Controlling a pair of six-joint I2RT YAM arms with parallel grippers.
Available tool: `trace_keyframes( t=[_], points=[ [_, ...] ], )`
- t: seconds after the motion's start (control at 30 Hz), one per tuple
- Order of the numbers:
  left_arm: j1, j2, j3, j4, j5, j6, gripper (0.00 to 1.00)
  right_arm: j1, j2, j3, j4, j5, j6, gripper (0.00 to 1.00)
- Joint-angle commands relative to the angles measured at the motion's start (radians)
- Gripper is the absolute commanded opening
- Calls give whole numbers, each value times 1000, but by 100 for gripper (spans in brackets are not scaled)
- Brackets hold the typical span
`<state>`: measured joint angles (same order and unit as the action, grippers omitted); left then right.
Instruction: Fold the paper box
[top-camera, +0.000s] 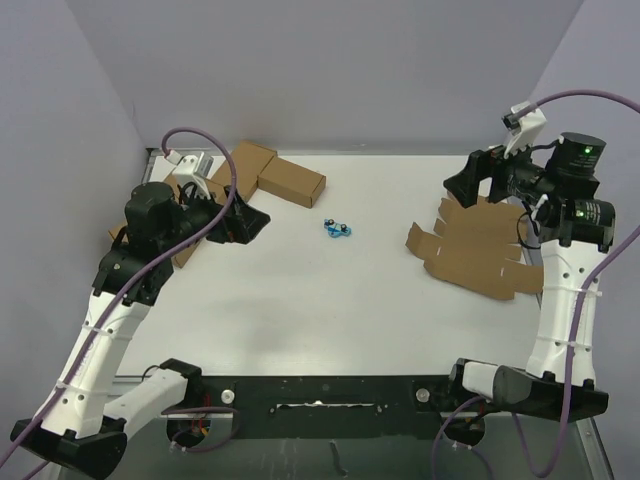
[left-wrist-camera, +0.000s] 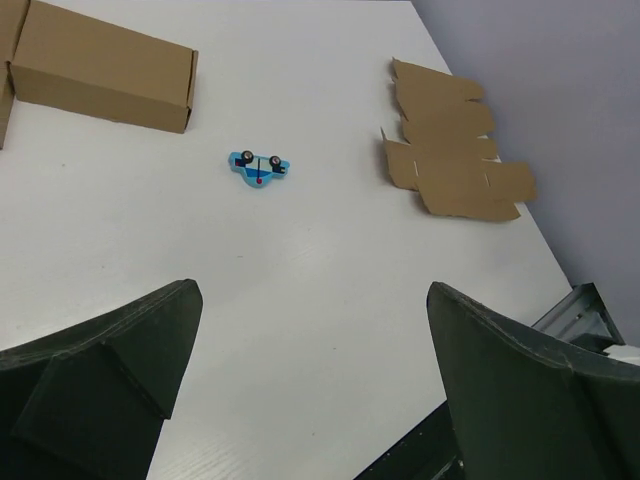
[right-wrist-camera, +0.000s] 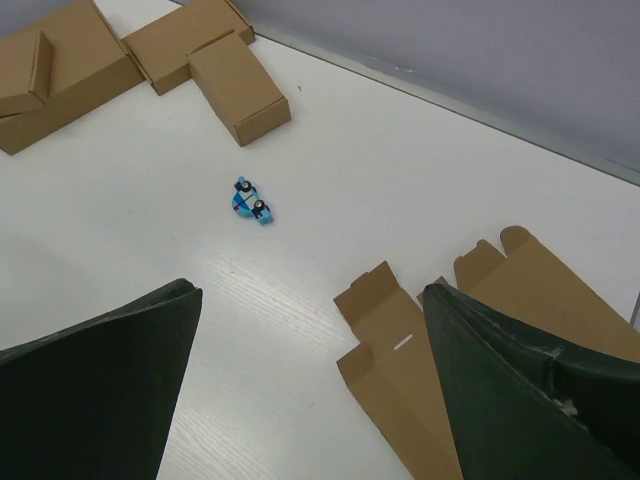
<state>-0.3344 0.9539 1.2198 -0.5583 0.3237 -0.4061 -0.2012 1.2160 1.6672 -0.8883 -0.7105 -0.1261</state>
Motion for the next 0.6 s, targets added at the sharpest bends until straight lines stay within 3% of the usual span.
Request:
trace_keyframes(
  t=[0.0, 0.37, 0.47, 0.57],
  points=[
    [22, 19, -5, 27, -43, 0, 98, 10, 32, 14, 5, 82, 25, 98],
    [90, 0, -156, 170, 38, -82, 98, 36, 3, -55, 26, 250, 79, 98],
    [70, -6, -209, 224, 47, -111, 98, 43, -42, -133, 58, 213, 50, 98],
    [-26, -2, -258, 282, 8, -117, 97, 51, -90, -237, 101, 107, -5, 98]
  ],
)
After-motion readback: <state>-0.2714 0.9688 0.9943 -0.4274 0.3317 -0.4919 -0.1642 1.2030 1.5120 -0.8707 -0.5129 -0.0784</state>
